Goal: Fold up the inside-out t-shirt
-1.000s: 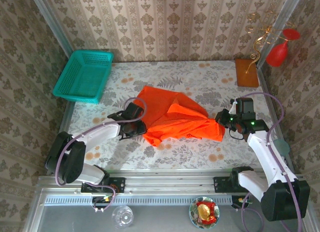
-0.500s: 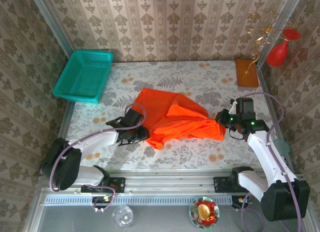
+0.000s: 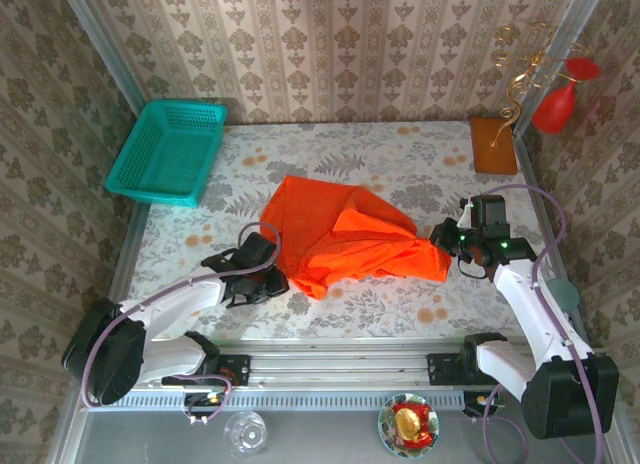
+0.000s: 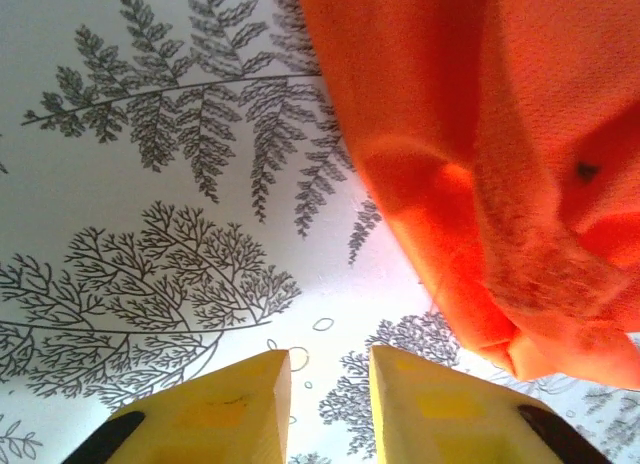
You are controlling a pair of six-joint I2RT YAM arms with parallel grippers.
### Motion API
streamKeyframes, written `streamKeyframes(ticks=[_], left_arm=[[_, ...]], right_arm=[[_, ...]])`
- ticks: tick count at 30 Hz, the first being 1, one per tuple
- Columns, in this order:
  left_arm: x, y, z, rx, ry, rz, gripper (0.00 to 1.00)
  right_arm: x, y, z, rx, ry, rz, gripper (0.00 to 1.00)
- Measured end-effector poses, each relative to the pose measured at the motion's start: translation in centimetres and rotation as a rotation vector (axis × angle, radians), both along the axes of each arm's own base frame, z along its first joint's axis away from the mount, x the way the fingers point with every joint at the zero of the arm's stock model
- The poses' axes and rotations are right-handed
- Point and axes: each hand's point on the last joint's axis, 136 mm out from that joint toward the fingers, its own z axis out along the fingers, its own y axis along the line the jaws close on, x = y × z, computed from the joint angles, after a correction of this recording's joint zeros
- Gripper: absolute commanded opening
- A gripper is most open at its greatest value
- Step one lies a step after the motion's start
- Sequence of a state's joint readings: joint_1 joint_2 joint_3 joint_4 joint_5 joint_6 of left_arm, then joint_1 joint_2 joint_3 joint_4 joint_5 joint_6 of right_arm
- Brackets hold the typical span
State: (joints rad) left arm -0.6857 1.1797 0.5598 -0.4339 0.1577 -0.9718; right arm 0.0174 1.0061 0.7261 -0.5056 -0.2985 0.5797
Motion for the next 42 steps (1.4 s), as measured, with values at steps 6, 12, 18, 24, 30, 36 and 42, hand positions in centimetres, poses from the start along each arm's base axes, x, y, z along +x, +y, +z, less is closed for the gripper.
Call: streamKeyframes(ticks=[6,12,18,24,30,36,42], left_arm=[[1.1,-1.5,2.0,-0.077,-0.035,0.022,0.48],[2.1,-3.4,2.6,-0.091,-0.021,0.024,0.60],[2.9,-4.8,1.1,-0.068,0.015,0.014,0.54],[2.2,-4.6,-0.2,-0.042,0.048,0.009,0.43],[1.2,-3.5,0.4,-0.051,0.034,0.021,0.37],[1.0,-2.6,0.5,-0.053,0.026,0.047,0.26],[1.5,-2.0,0.4,-0.050,0.030,0.075,0.27]], right_arm=[[0.0,0.0,0.0,0.000,0.000,0.000,0.00],[-0.1,0.0,-0.1,0.001,0.003,-0.001,0.00],[-0.2,0.0,-0.4,0.001,0.010,-0.002,0.00],[-0.2,-0.1,-0.4,-0.002,0.010,-0.005,0.00],[-0.2,-0.1,-0.4,-0.004,0.009,-0.007,0.00],[-0.2,-0.1,-0.4,-0.004,0.010,-0.007,0.00],[-0.2,-0.1,-0.4,-0.004,0.009,-0.007,0.00]])
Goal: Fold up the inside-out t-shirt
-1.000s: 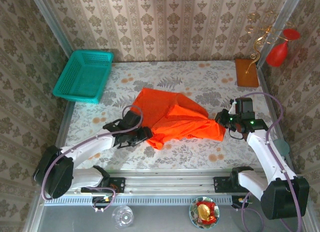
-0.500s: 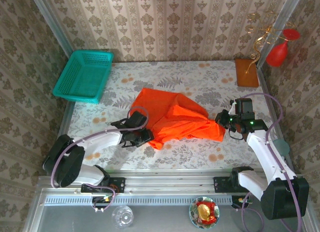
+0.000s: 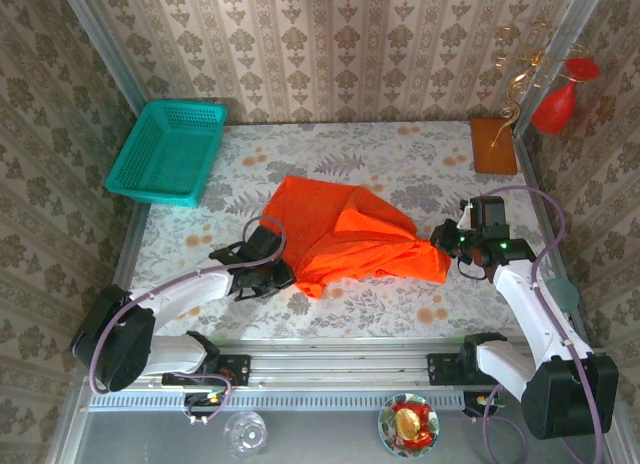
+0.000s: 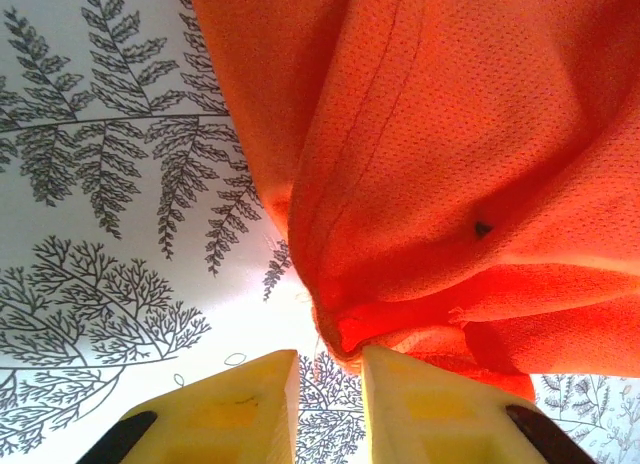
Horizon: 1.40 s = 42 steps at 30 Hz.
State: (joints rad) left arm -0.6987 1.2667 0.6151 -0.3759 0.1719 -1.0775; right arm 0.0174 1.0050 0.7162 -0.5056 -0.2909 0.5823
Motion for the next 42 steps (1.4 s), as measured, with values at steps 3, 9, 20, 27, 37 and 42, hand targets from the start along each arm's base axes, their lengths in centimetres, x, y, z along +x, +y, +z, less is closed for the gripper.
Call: streamKeyframes(ticks=[3,9,20,27,37,42], left_arm=[[0.4,0.0,0.0,-0.006,-0.007,0.008,0.33],[1.2,0.0,-1.1,0.001,0.009,0.029,0.41],[1.9,0.1,-1.3,0.022,-0.005,0.044,0.54],[1.9,0.5,-1.3,0.036,-0.008,0.051,0.47],[1.3,0.3,-1.1,0.027,0.008,0.042,0.25],[1.1,-0.6,-0.7,0.000,0.003,0.020,0.22]], right_arm=[[0.0,0.0,0.0,0.000,0.000,0.000,0.00],[0.0,0.1,0.0,0.001,0.000,0.002,0.00],[-0.4,0.1,-0.1,0.002,0.014,0.001,0.00],[-0.5,0.1,-0.2,0.002,0.021,0.001,0.00],[-0.8,0.3,-0.4,-0.004,0.031,0.006,0.00],[-0.8,0.4,-0.4,-0.006,0.032,0.007,0.00]])
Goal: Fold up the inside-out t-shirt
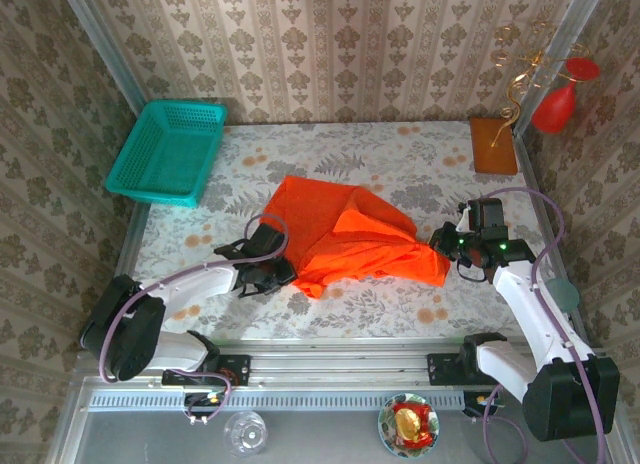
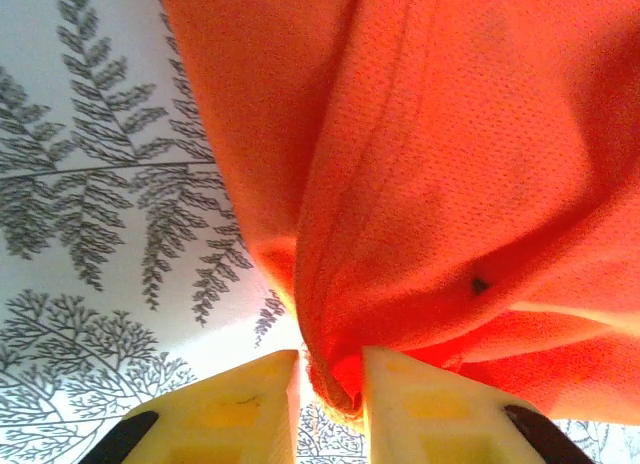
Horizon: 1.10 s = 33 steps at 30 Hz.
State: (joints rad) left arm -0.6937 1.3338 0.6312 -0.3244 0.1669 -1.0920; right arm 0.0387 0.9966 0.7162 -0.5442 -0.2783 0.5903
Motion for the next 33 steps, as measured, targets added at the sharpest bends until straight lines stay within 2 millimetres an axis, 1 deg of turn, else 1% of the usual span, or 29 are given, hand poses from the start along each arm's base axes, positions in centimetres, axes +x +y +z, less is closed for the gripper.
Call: streamKeyframes(ticks=[3,4,5,9,11,12,14,17,18,20,23,25,26,28,30,31,33], left_arm=[[0.1,-0.6,0.0,-0.020,0.000,-0.003,0.27],[0.2,-0.7,-0.1,-0.025,0.003,-0.001,0.26],[0.2,-0.9,-0.2,-0.028,0.005,-0.001,0.24],[0.4,-1.3,-0.6,-0.042,0.014,0.003,0.06],[0.5,-1.4,-0.5,-0.047,0.010,0.007,0.01],[0.6,-1.4,-0.4,-0.050,0.007,0.009,0.00],[0.7,-1.1,0.0,-0.051,-0.004,0.012,0.00],[1.4,0.0,2.0,-0.052,-0.051,0.028,0.00],[2.1,0.7,3.3,-0.053,-0.084,0.040,0.00],[3.7,2.0,6.6,-0.058,-0.163,0.068,0.00],[6.7,4.8,13.6,-0.081,-0.349,0.128,0.00],[8.3,7.6,19.2,-0.086,-0.499,0.182,0.00],[8.7,8.6,21.7,-0.085,-0.562,0.199,0.00],[8.9,10.6,27.3,-0.084,-0.714,0.219,0.00],[8.5,11.6,31.9,-0.082,-0.845,0.205,0.00],[8.2,11.7,33.7,-0.082,-0.901,0.190,0.00],[7.7,11.4,35.9,-0.092,-0.979,0.147,0.00]], right_arm=[[0.0,0.0,0.0,-0.001,0.003,-0.004,0.00],[-0.1,-0.1,-0.1,-0.001,0.006,-0.008,0.00],[-0.1,-0.1,-0.1,-0.001,0.008,-0.009,0.00],[-0.1,0.0,-0.1,-0.003,0.008,-0.008,0.00],[-0.2,0.0,0.0,-0.004,0.007,-0.007,0.00],[-0.2,0.0,0.1,-0.005,0.008,-0.007,0.00],[-0.2,-0.1,0.5,-0.009,0.003,-0.010,0.00],[0.4,-0.4,2.8,-0.027,-0.048,-0.012,0.00],[0.7,-0.5,4.1,-0.034,-0.078,-0.012,0.00],[1.5,-0.6,6.9,-0.044,-0.151,-0.012,0.00],[2.6,-0.6,12.0,-0.058,-0.274,-0.004,0.00],[3.0,-0.4,15.6,-0.059,-0.359,0.008,0.00],[3.1,-0.2,17.2,-0.057,-0.396,0.020,0.00],[3.1,0.6,21.2,-0.046,-0.489,0.056,0.00],[2.8,0.9,24.8,-0.052,-0.568,0.081,0.00],[2.6,0.9,26.8,-0.064,-0.610,0.090,0.00],[1.7,0.6,30.9,-0.100,-0.697,0.093,0.00]])
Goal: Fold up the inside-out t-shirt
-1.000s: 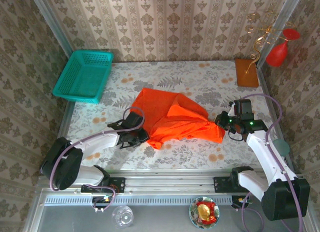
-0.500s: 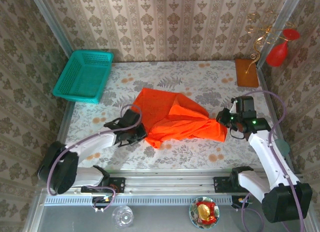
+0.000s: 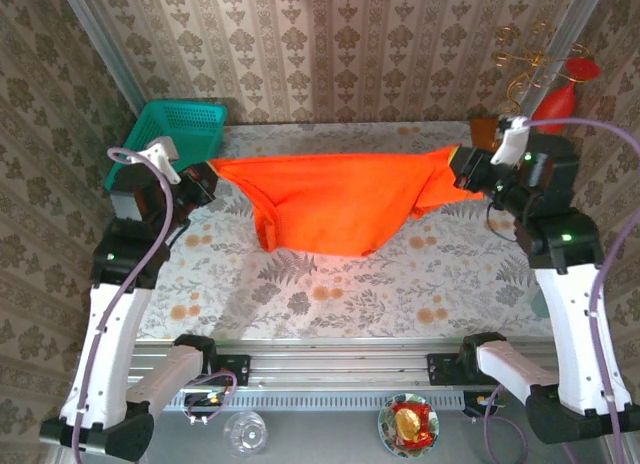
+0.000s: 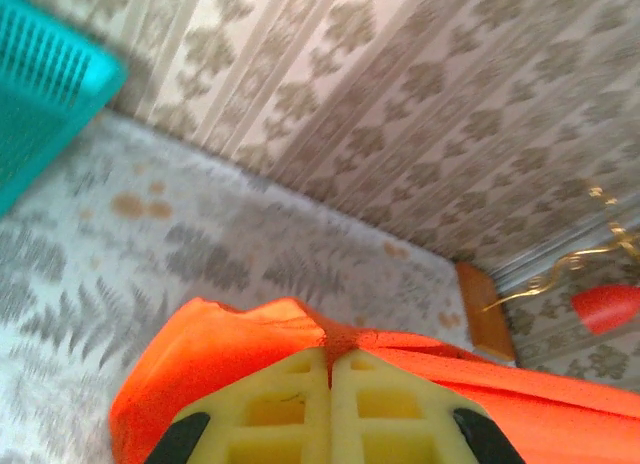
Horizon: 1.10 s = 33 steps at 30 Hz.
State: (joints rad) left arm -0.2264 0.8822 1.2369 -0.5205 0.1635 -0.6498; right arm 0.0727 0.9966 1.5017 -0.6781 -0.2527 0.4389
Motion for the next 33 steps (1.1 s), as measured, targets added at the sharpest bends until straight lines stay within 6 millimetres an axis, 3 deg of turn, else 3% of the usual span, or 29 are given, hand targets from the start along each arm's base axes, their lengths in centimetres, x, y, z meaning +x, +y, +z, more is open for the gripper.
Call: streamKeyframes(ticks=[4,6,8,10,12,14,16,18,19,21,23,27,29,31,33], left_arm=[[0.0,-2.2,0.7,-0.023,-0.074,-0.131,0.00],[0.3,-3.6,-0.1,-0.050,-0.085,-0.206,0.00],[0.6,-4.9,-0.5,-0.078,-0.094,-0.279,0.00],[1.4,-5.7,-0.2,-0.090,-0.100,-0.329,0.00],[2.4,-5.3,1.8,-0.077,-0.116,-0.329,0.00],[3.3,-4.1,6.7,-0.041,-0.206,-0.302,0.00],[2.6,-3.1,12.7,-0.003,-0.357,-0.276,0.00],[0.5,-2.7,16.6,0.011,-0.480,-0.274,0.00],[-0.6,-2.9,17.3,0.011,-0.513,-0.287,0.00],[-1.6,-3.3,17.0,0.001,-0.529,-0.320,0.00],[-0.5,-3.8,14.7,-0.022,-0.478,-0.349,0.00],[4.3,-5.0,5.6,-0.117,-0.239,-0.397,0.00],[5.5,-5.7,2.1,-0.162,-0.126,-0.430,0.00],[5.9,-5.3,2.2,-0.177,-0.108,-0.434,0.00],[5.7,-4.1,4.8,-0.167,-0.169,-0.410,0.00]], right_arm=[[-3.6,-1.3,9.0,-0.067,-0.224,-0.050,0.00],[-5.6,-1.7,11.5,-0.085,-0.303,-0.068,0.00],[-6.8,-2.0,11.9,-0.093,-0.326,-0.078,0.00],[-7.0,-2.0,11.3,-0.094,-0.315,-0.077,0.00],[-5.8,-1.7,9.8,-0.075,-0.276,-0.065,0.00],[-3.8,-1.2,6.9,-0.043,-0.205,-0.046,0.00],[-1.5,-0.7,2.8,-0.009,-0.098,-0.026,0.00],[0.1,-0.5,-0.3,0.003,-0.002,-0.023,0.00],[0.5,-0.5,-1.2,0.000,0.027,-0.028,0.00],[0.4,-1.2,-1.2,-0.020,0.030,-0.068,0.00],[-0.7,-2.8,1.0,-0.063,-0.009,-0.147,0.00],[-3.8,-4.7,7.6,-0.100,-0.171,-0.243,0.00],[-4.8,-4.2,8.1,-0.092,-0.196,-0.213,0.00],[-4.5,-3.6,7.1,-0.087,-0.169,-0.175,0.00],[-3.3,-3.2,5.6,-0.087,-0.121,-0.161,0.00]])
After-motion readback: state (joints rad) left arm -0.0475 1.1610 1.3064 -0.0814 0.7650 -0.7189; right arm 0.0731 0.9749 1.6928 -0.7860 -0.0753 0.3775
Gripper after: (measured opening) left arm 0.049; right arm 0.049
